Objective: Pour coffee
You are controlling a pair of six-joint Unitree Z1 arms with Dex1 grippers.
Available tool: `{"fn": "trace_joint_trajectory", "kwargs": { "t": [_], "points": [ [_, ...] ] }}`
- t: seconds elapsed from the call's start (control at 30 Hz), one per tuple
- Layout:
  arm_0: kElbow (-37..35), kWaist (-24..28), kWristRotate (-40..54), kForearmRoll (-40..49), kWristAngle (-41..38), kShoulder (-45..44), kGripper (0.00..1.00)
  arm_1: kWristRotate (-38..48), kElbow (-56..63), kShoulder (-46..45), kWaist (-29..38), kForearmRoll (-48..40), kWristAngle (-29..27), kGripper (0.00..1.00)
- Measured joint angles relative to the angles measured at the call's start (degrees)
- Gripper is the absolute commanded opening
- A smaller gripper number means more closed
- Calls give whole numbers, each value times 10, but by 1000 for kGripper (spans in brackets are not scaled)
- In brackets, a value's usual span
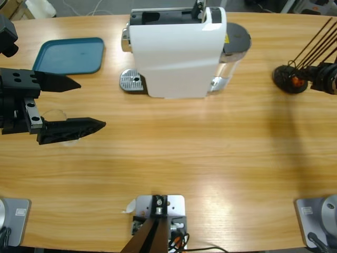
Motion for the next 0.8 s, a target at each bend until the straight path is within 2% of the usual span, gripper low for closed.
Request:
{"fn": "trace_joint_trajectory", "kwargs": {
  "t": [0.07, 0.53, 0.8],
  "points": [
    [0, 0, 0, 0, 0, 0, 982, -1, 0, 0, 0, 0, 1, 0],
    [0, 0, -7, 0, 0, 0, 982, -10, 1, -4, 0, -2, 2, 0],
    [3, 0, -10, 0, 0, 0, 982, -12, -7, -44, -1, 25, 2, 0]
  ]
}}
